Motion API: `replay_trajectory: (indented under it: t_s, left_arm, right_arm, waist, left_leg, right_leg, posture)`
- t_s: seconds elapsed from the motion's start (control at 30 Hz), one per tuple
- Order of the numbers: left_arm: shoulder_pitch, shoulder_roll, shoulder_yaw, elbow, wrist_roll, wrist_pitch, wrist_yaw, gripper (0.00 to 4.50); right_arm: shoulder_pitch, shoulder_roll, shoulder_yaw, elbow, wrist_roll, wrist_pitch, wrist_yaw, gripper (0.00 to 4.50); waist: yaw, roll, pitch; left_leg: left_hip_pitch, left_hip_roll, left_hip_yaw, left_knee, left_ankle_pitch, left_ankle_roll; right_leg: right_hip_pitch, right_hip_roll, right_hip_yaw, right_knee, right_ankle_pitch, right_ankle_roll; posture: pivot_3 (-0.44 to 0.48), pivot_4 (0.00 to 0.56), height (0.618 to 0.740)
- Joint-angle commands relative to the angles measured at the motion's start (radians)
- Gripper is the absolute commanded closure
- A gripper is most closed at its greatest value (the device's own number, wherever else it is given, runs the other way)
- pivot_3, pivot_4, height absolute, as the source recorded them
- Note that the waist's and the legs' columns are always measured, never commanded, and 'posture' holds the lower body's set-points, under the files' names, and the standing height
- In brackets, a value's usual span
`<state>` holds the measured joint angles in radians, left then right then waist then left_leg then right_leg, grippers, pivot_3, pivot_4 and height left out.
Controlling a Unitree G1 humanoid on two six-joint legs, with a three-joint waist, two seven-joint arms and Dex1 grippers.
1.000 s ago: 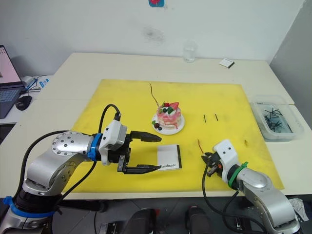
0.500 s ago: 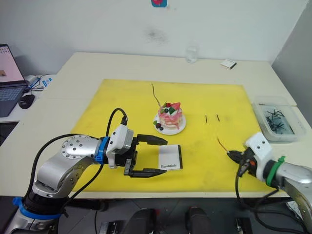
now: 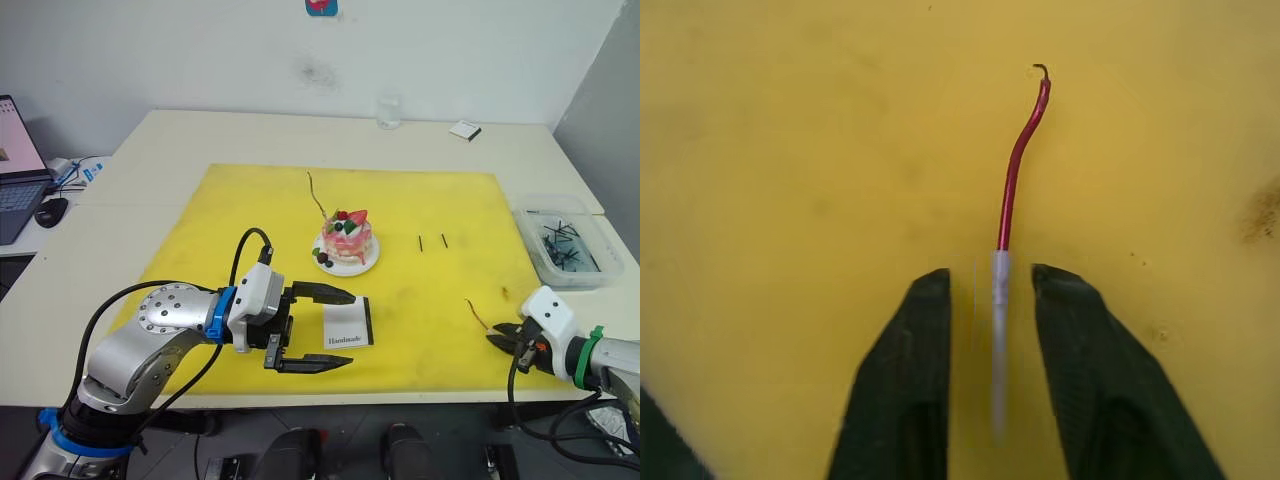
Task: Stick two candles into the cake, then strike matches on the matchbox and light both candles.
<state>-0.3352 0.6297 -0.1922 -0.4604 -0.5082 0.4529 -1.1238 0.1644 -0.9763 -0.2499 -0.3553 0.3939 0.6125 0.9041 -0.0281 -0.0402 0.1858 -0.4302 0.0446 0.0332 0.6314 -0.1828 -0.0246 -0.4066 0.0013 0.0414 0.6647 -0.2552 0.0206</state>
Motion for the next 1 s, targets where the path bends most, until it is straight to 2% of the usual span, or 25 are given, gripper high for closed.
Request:
replay_trajectory:
  t_s: [0.03, 0.13, 0.3, 0.47, 0.67, 0.77, 1.0]
  left_arm:
    - [-0.012, -0.005, -0.007, -0.029, -0.012, -0.011, -0.006, 0.0]
    - [-0.021, -0.008, -0.029, -0.02, 0.011, -0.043, -0.025, 0.0]
    - [-0.053, -0.031, -0.078, -0.003, 0.054, -0.099, -0.044, 0.0]
    - [-0.071, -0.051, -0.101, -0.005, 0.071, -0.111, -0.041, 0.0]
    - [-0.074, -0.053, -0.104, -0.021, 0.077, -0.105, -0.028, 0.0]
    - [-0.067, -0.053, -0.101, -0.043, 0.071, -0.091, -0.012, 0.0]
    - [-0.062, -0.054, -0.103, -0.051, 0.066, -0.087, 0.01, 0.0]
  right_arm:
    - [-0.027, -0.081, -0.028, -0.041, -0.01, 0.016, 0.043, 1.99]
    - [-0.071, -0.163, -0.039, -0.084, 0.037, 0.15, 0.062, 1.01]
    - [-0.218, -0.219, 0.025, -0.106, 0.13, 0.391, 0.044, 1.01]
    - [-0.318, -0.226, 0.166, -0.051, 0.092, 0.411, 0.055, 1.01]
    - [-0.364, -0.207, 0.236, 0.013, 0.073, 0.424, 0.045, 1.01]
    - [-0.383, -0.189, 0.258, 0.049, 0.085, 0.45, 0.046, 1.59]
    - [-0.413, -0.168, 0.292, 0.089, 0.075, 0.462, 0.043, 4.18]
  waist:
    - [-0.001, 0.0, 0.0]
    - [0.0, 0.002, -0.001]
    - [0.001, 0.002, -0.001]
    - [0.001, 0.002, -0.001]
    - [0.001, 0.002, -0.001]
    - [0.001, 0.002, -0.001]
    - [0.0, 0.003, -0.002]
  left_leg:
    - [0.0, 0.0, 0.0, 0.0, 0.0, 0.0]
    - [0.0, 0.0, -0.001, 0.0, 0.0, 0.0]
    - [0.0, 0.0, 0.0, 0.001, 0.0, 0.0]
    - [-0.001, 0.0, 0.0, 0.0, 0.0, 0.0]
    - [-0.001, 0.0, 0.0, 0.0, 0.0, 0.0]
    - [-0.001, 0.0, 0.0, 0.0, 0.0, 0.0]
    - [-0.001, 0.0, 0.0, 0.0, 0.0, 0.0]
  right_leg:
    - [0.0, 0.0, 0.0, 0.0, 0.0, 0.0]
    - [0.0, 0.0, -0.001, 0.0, 0.0, 0.0]
    - [0.0, 0.0, 0.0, 0.0, 0.0, 0.0]
    - [0.0, 0.0, 0.0, -0.001, 0.0, 0.0]
    - [0.0, 0.0, 0.0, 0.0, 0.001, 0.001]
    - [0.0, 0.0, 0.0, 0.0, 0.001, 0.001]
    - [0.0, 0.0, 0.0, 0.0, 0.001, 0.002]
  posture:
    - [0.0, 0.15, 0.74]
    - [0.0, 0.15, 0.74]
    - [0.0, 0.15, 0.74]
    - [0.0, 0.15, 0.74]
    - [0.0, 0.15, 0.74]
    - [0.0, 0.15, 0.74]
    - [0.0, 0.15, 0.74]
